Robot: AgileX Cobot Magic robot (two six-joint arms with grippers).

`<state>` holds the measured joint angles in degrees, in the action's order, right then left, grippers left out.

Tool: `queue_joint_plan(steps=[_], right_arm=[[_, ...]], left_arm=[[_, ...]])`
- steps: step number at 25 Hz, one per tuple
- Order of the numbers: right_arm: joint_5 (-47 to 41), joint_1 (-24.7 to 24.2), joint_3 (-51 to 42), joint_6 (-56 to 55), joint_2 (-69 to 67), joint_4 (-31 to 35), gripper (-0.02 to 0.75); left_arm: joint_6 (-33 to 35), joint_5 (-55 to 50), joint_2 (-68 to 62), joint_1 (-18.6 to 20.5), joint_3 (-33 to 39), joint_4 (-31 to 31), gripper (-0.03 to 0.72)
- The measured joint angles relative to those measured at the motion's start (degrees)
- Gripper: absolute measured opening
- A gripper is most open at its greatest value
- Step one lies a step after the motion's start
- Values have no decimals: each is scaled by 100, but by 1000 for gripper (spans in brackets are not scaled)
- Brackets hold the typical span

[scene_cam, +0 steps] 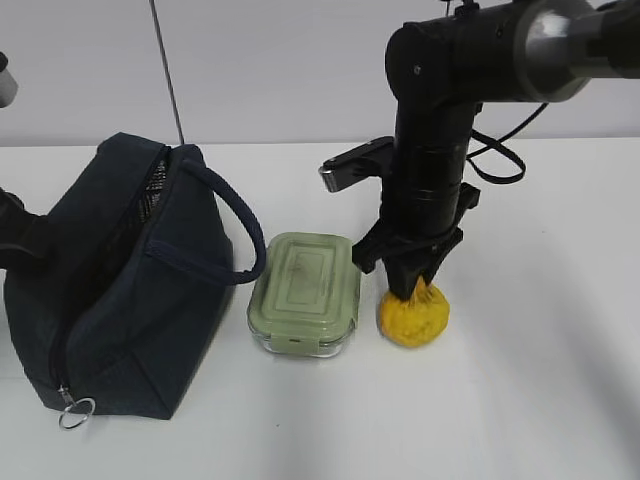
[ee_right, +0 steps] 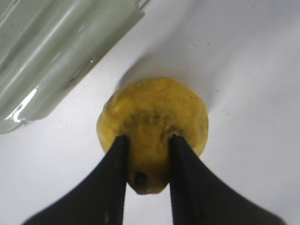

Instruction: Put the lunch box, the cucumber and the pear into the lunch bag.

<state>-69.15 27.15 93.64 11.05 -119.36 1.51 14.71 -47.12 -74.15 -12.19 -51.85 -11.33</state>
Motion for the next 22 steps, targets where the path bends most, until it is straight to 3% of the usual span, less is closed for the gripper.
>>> queue_joint_plan(steps=[3,15,17,22], right_arm=[[-36,0,130,0,0,-83,164],[-87,0,1138,-39,338,13,148],[-113,0,1301,12,338,344,147],[-149,253,1928,731,338,1896,146]], left_arm=[[0,0,0,0,0,5,-15],[0,0,0,0,0,11,-15],[0,0,0,0,0,11,-15],[0,0,0,0,0,12,-15]])
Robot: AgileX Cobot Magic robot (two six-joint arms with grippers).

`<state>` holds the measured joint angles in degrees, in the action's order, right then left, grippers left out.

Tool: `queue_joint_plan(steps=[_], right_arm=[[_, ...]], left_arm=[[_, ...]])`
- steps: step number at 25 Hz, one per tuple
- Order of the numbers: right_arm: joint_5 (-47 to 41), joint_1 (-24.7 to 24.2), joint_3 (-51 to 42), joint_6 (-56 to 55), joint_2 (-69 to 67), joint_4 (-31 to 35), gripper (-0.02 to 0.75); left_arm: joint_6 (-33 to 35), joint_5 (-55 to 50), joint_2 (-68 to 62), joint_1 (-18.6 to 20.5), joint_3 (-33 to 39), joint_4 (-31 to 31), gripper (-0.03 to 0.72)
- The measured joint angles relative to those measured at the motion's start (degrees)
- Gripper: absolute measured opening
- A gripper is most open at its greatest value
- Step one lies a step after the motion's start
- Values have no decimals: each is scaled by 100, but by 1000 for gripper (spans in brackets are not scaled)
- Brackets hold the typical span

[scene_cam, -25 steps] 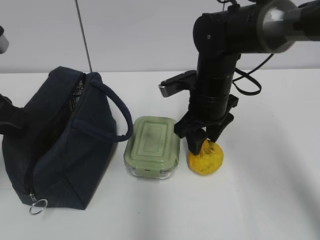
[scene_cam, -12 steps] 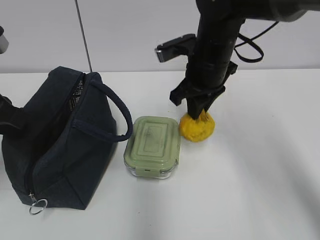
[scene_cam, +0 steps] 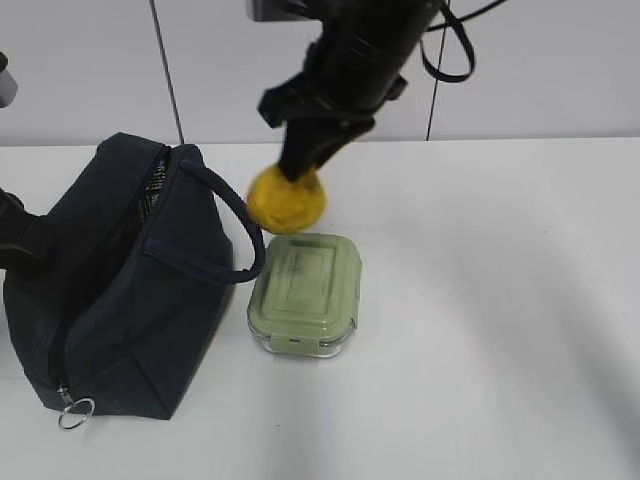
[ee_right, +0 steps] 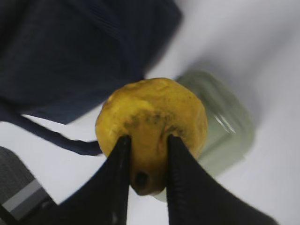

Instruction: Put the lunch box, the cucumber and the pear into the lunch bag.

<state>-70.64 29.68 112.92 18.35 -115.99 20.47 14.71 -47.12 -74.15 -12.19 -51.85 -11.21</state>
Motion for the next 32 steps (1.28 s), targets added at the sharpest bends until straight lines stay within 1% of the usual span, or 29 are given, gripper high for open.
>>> queue_joint_plan(steps=[2,5,7,10,12,15,19,21,23,24,27,28,29,30,32], right_arm=[[40,276,295,260,0,297,146],[315,720,648,581,9,491,146],[546,957,711,818,23,638,146],[788,1146,714,1114,-6,825,146],[861,1173,735,1174,-139,836,146],[803,1178,735,1177,-461,618,146],[605,1178,724,959,-839,-27,146],[568,1178,716,832,-903,-226,151],[558,1178,716,776,-906,-259,207],[558,1178,716,751,-906,-258,264],[580,1178,716,695,-826,-248,501],[595,1178,716,670,-776,-248,561],[624,1163,716,624,-699,-248,594],[636,1122,716,564,-610,-248,603],[625,1005,716,380,-441,-273,592]], left_arm=[[0,0,0,0,0,0,-15],[0,-5,0,0,0,0,-15],[0,-11,0,0,0,0,-15],[0,-25,0,0,0,0,-15],[0,-30,0,0,0,5,-15],[0,-42,0,0,0,5,-15],[0,-46,0,0,0,5,-15],[0,-53,0,0,0,5,-15],[0,-53,0,0,0,5,-15],[0,-54,0,0,0,5,-15],[0,-54,0,0,0,5,-15],[0,-54,0,0,0,5,-15],[0,-59,0,0,0,5,-15],[0,-59,0,0,0,5,-15],[0,-59,0,0,0,5,-15]])
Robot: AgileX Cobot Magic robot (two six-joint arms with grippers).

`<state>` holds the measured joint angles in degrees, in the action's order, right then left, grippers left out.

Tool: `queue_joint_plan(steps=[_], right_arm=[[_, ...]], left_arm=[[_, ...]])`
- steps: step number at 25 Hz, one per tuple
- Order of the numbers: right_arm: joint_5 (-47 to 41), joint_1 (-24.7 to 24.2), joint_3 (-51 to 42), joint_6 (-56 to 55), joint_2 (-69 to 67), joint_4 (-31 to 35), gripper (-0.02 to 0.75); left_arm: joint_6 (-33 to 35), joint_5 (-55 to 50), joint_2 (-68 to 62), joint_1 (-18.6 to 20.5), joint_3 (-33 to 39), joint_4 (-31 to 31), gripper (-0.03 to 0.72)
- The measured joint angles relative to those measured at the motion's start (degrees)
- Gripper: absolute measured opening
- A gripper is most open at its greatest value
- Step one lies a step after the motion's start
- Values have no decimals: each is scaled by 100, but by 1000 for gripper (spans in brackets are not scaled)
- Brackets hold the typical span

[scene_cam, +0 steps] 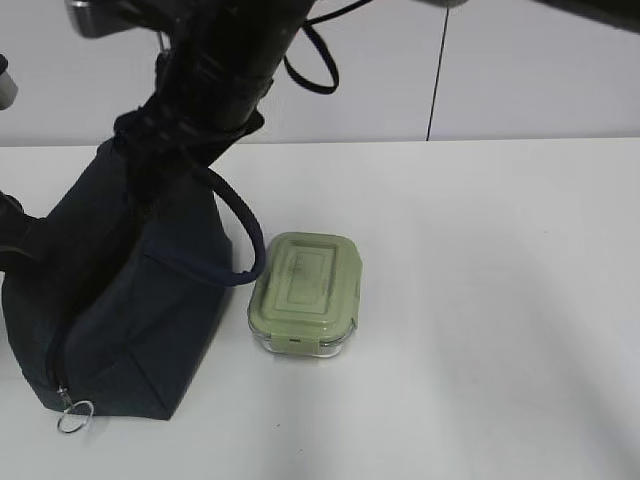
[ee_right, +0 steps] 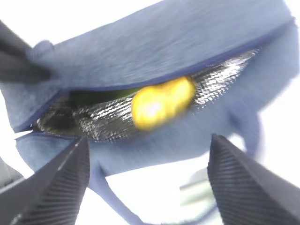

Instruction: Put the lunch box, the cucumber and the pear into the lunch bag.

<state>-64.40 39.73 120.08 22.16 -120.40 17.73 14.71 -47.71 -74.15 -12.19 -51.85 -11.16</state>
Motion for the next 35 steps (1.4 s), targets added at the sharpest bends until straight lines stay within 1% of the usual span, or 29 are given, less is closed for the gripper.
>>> queue_joint_plan(steps=[2,5,8,10,12,14,16,18,20,27,35], right_arm=[[-17,-258,-50,-159,183,2,568],[46,-799,-512,-273,474,235,553],[457,-1399,-1518,-369,830,705,552],[908,-1777,-2518,-375,1117,1131,552],[1373,-2147,-3512,-7,1405,2009,551],[1655,-2429,-4455,658,1506,3127,551],[1836,-2628,-5083,1424,1481,4305,550],[1929,-2695,-5422,1931,1355,4997,550],[1953,-2697,-5518,2179,1183,5324,551],[1953,-2697,-5516,2679,609,6021,551],[1892,-2697,-5516,3110,160,6529,551]], left_arm=[[0,-6,0,0,0,0,-15],[0,-6,0,0,0,4,-15],[0,-11,0,0,0,4,-15],[0,-13,0,0,0,4,-15],[0,-13,0,0,0,4,-15],[0,-13,0,0,0,11,-15],[0,-18,0,0,0,11,-15],[0,-18,0,0,0,11,-15],[0,-24,0,0,0,11,-15],[0,-33,0,0,0,17,-15],[0,-40,0,0,0,17,-15]])
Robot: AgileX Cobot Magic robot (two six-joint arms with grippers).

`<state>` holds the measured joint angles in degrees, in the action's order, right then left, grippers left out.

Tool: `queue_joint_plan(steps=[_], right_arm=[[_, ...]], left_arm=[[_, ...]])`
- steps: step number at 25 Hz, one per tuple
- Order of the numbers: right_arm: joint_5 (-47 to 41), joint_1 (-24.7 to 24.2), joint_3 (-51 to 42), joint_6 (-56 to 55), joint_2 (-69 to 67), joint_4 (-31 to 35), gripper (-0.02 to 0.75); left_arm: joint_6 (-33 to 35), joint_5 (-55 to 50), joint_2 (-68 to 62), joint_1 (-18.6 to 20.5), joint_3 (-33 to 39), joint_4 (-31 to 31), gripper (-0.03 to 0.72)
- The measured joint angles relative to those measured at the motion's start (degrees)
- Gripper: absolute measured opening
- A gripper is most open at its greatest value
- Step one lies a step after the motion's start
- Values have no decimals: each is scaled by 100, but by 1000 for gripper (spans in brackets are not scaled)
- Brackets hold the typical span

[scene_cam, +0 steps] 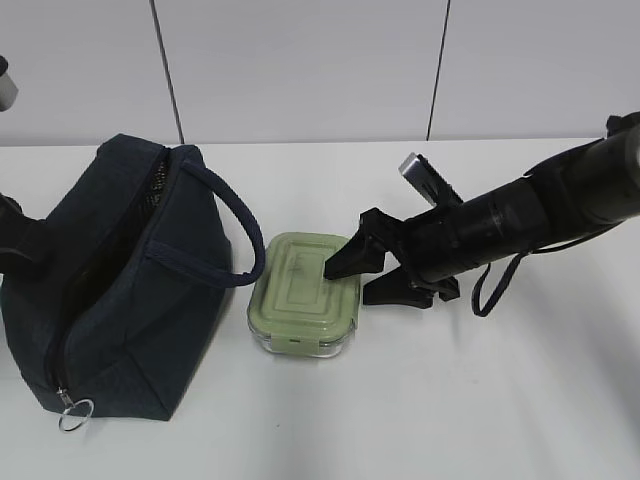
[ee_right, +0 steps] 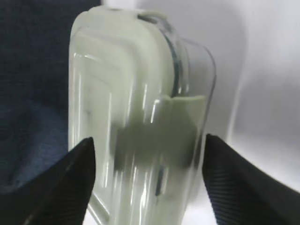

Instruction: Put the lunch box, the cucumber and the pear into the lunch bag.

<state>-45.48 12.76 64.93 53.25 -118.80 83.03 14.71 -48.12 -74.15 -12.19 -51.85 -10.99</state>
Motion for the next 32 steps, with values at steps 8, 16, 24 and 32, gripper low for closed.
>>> queue_joint_plan(steps=[8,16,24,32], right_arm=[[-299,0,0,398,-364,522,531],[-407,-10,0,511,-351,594,363],[-29,-185,13,467,943,-83,363],[-553,-135,1114,-986,1640,-1055,363]], left_arm=[[0,-2,0,0,0,32,-15],[0,-6,0,0,0,76,-15],[0,-13,0,0,-5,87,-15],[0,-8,0,0,-5,93,-15]])
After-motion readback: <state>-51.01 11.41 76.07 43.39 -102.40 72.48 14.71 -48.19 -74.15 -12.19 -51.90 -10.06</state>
